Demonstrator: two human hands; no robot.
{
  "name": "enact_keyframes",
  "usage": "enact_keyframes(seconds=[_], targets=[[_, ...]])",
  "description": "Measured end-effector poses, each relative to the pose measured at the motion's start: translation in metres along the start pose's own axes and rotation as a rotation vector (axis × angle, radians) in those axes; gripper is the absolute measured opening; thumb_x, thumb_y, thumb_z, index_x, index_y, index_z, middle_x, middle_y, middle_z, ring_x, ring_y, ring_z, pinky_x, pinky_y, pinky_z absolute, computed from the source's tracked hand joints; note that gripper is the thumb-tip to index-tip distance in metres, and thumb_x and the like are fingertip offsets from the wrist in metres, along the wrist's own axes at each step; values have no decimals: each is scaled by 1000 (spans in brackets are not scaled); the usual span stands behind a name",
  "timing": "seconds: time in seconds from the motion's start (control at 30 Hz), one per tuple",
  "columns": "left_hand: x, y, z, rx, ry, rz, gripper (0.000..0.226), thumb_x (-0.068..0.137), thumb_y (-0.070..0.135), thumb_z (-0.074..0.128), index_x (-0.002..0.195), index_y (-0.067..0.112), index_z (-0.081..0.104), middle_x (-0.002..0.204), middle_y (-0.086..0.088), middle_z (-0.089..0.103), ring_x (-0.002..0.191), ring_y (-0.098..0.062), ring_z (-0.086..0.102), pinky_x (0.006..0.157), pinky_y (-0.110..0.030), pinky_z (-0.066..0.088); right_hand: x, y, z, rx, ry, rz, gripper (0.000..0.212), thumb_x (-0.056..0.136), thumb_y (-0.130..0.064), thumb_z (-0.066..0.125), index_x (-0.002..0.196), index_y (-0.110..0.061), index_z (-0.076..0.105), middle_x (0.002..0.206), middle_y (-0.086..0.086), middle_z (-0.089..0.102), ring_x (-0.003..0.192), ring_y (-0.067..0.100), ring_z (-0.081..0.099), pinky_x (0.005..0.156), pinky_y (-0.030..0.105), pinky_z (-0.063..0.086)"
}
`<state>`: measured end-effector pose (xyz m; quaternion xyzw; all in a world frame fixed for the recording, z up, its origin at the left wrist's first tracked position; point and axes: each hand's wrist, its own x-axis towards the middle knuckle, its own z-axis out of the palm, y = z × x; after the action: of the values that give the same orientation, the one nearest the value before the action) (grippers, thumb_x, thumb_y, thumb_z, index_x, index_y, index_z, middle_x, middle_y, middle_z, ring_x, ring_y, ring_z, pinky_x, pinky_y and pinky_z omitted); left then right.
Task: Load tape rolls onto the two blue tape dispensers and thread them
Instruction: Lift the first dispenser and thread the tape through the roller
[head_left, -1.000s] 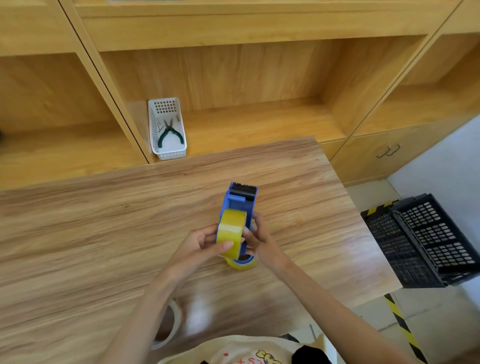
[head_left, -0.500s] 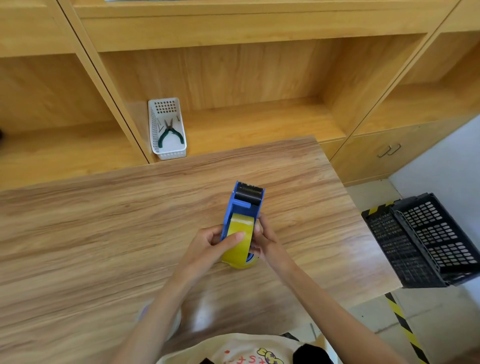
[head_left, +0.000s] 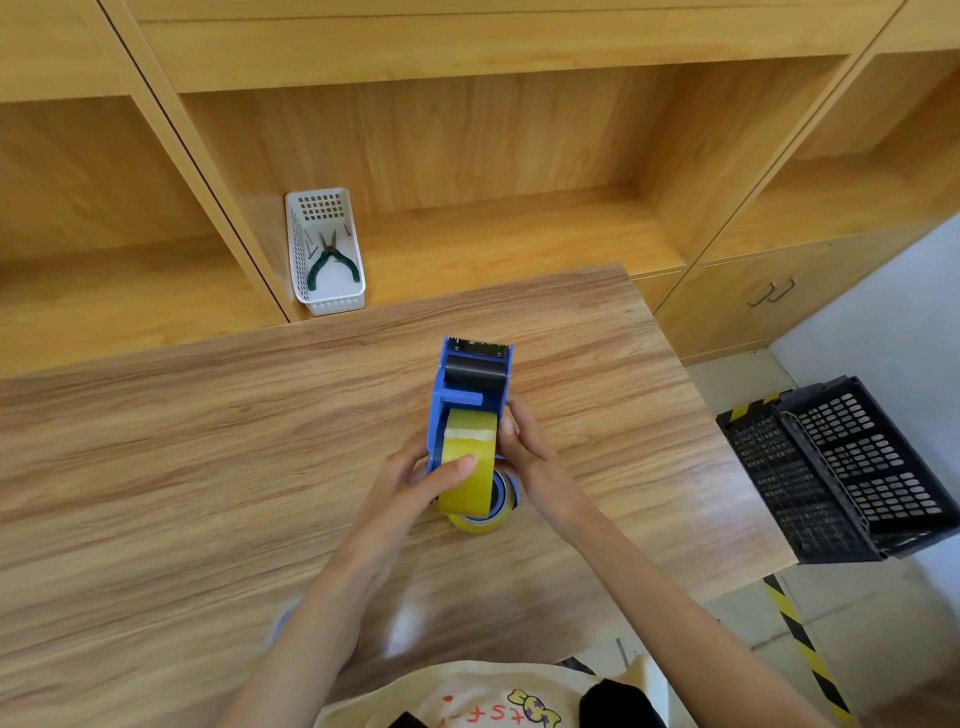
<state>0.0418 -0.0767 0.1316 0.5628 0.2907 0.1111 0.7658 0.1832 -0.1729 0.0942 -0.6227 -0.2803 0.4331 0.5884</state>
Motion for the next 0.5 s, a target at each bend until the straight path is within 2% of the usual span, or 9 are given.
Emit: enact_keyframes(seconds=[0.1,0.17,0.2,0.3,0.37,0.43,0.5], targets=[[1,-1,-3,8,17,-34,49,71,42,74,116,25,69,116,0,73,106,-20,68,89,-45,55,-2,-3,2,-43,-2,-2,35,108,-11,27,137,-21,44,117,4,64,107,18,64,88,33,55],[2,-4,-3,-33,51,-58,52,70,46,73,117,24,69,120,-5,71,111,-27,66,98,-59,48,-3,-5,4,-86,-4,2,35,108,-13,28,137,-24,45,120,3,64,110,17,64,90,33,54],[2,-5,-4,-76,67,-70,53,70,45,73,118,22,69,121,-7,71,113,-30,65,100,-62,45,-4,-6,5,-119,-5,2,35,108,-15,29,139,-24,44,123,2,63,112,17,63,90,34,54],[3,-4,-7,-142,96,-101,53,68,44,72,115,20,71,119,-10,72,113,-32,65,100,-57,47,-5,-8,4,-230,-6,-5,40,106,-22,36,146,-25,40,131,0,62,119,17,61,96,39,52],[1,-4,-9,-125,120,-78,51,67,44,73,111,20,73,121,-11,70,113,-31,65,97,-55,48,-5,-13,0,-277,13,-34,45,105,-26,40,150,-29,36,131,0,63,120,14,60,100,38,48],[1,-5,-11,-117,142,-68,49,67,45,74,109,19,74,124,-14,67,113,-31,63,99,-58,46,-3,-25,-3,-218,52,-67,51,103,-30,41,152,-32,29,134,-3,61,125,14,58,104,36,46],[1,-3,-11,-114,135,-65,46,67,44,73,105,19,75,122,-16,67,111,-30,64,95,-55,48,-2,-37,-3,-117,69,-88,52,103,-27,40,153,-27,27,140,-2,58,128,16,56,107,39,46]])
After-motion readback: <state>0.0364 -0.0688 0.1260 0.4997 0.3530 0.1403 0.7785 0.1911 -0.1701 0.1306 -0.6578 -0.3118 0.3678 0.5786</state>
